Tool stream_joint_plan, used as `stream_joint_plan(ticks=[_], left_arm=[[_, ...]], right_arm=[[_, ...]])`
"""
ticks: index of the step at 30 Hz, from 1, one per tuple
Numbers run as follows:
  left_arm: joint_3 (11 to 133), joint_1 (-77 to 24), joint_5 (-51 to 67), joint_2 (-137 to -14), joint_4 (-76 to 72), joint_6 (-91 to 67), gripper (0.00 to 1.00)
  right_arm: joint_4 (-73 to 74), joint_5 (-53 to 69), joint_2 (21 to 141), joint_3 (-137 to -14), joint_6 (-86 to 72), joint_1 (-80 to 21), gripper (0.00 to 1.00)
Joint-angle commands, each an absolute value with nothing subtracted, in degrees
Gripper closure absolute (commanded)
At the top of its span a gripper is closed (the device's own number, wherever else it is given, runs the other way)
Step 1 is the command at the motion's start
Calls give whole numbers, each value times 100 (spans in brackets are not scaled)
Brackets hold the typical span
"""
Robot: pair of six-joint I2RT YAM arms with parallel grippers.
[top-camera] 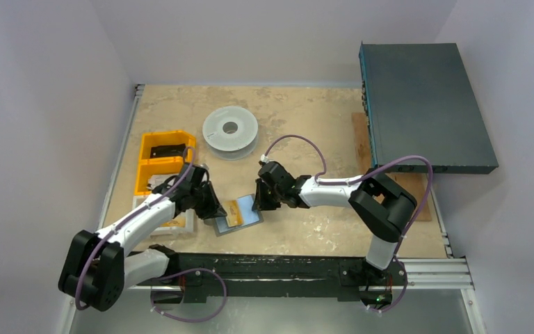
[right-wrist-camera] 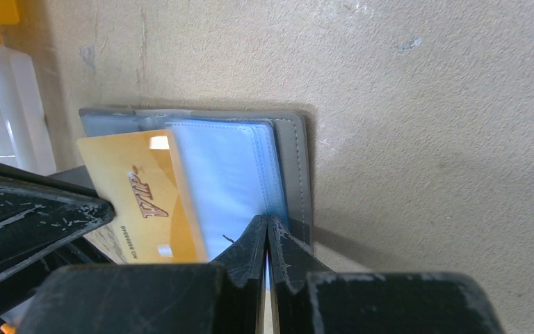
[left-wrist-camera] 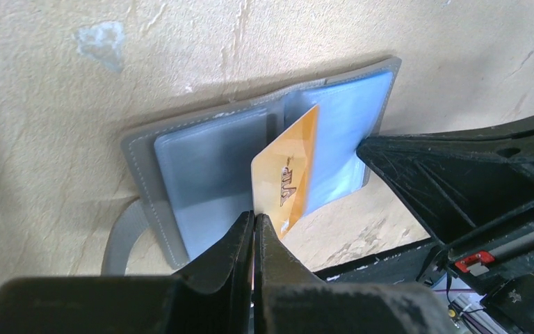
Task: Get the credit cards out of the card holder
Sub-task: Remove the credit card from the card holder, then place the credit card in the storage box.
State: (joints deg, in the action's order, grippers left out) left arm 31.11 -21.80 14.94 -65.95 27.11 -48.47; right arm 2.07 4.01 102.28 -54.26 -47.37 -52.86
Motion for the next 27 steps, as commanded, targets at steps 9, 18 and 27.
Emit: stream_joint_plan(ticks=[9, 18, 27], left_arm=[[3498, -2110, 1193, -5777, 3593, -4418, 100], [3748, -2109, 1233, -5537, 3870, -4360, 100], [3974, -2109, 1135, -5427, 4188, -4390, 100]], right_arm=[[1175, 9, 10175, -5389, -4486, -5268, 99], [1448, 9, 9750, -5758, -4356, -5264, 99], [1454, 121, 9152, -5981, -4181, -5265, 48]])
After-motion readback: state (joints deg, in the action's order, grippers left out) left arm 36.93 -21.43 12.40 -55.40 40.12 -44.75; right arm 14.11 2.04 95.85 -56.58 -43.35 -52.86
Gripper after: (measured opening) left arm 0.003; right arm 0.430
